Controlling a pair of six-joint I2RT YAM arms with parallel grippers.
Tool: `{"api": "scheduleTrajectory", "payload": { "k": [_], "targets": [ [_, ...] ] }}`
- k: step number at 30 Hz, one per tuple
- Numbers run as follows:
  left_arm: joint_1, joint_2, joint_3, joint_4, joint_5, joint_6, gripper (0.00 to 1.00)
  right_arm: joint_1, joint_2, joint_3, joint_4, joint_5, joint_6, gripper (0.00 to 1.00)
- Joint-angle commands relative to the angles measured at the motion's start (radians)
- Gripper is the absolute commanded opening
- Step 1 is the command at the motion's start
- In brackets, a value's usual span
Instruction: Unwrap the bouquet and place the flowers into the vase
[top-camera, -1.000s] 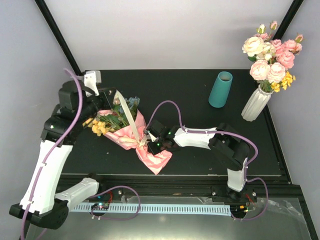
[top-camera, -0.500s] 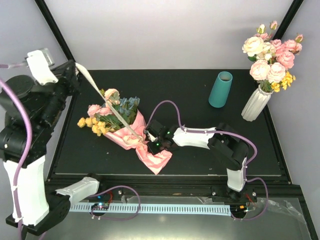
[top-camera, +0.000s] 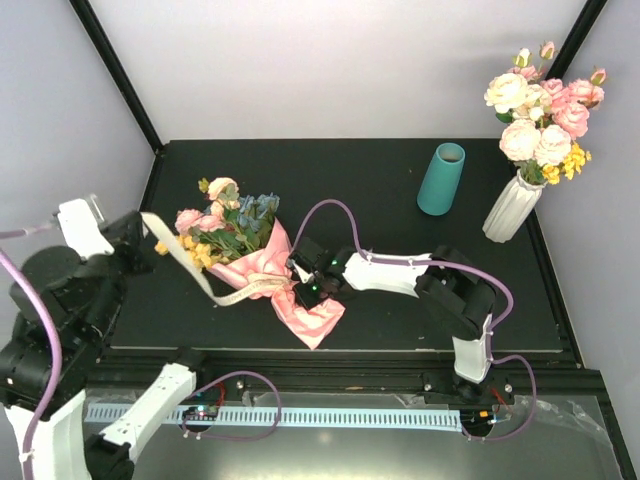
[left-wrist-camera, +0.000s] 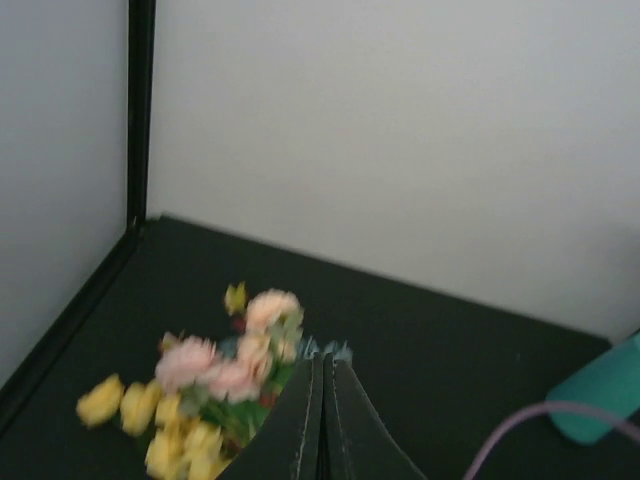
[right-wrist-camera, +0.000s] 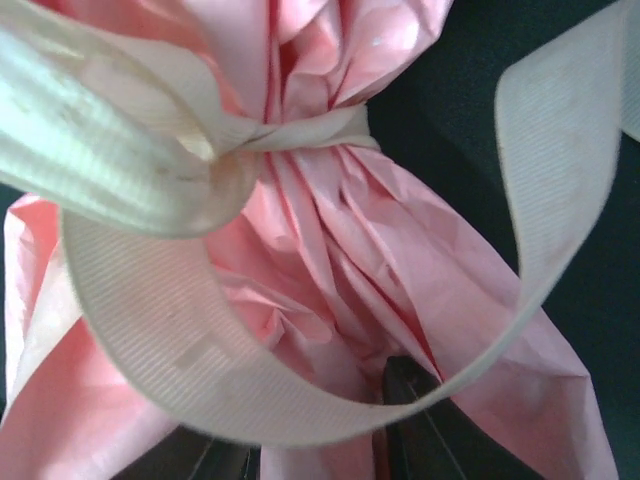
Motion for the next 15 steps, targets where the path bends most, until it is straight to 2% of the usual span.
{"api": "scheduleTrajectory", "payload": {
  "k": [1, 4, 6, 10, 12, 15],
  "targets": [
    [0.008, -0.096, -0.142, -0.109, 0.022, -0.094, 0.01, 0.006, -0.016, 0.031, -0.142, -0.012, -0.065, 0.39],
    [0.008, -0.141, -0.217, -0.129, 0.035, -0.111, 0.02, 0.005, -0.055, 0.069, -0.192, -0.039, -0.092, 0.47],
    [0.008, -0.157, -0.261, -0.137, 0.042, -0.119, 0.02, 0.006, -0.076, 0.100, -0.239, -0.047, -0.105, 0.50],
    [0.008, -0.190, -0.336, -0.114, 0.067, -0.143, 0.08, 0.004, -0.121, 0.171, -0.347, -0.045, -0.106, 0.54],
    [0.008, -0.202, -0.367, -0.097, 0.072, -0.151, 0.20, 0.003, -0.150, 0.201, -0.392, -0.050, -0.106, 0.59],
    [0.008, -0.203, -0.402, -0.083, 0.084, -0.150, 0.48, -0.005, -0.195, 0.222, -0.450, -0.046, -0.098, 0.69]
  ]
}}
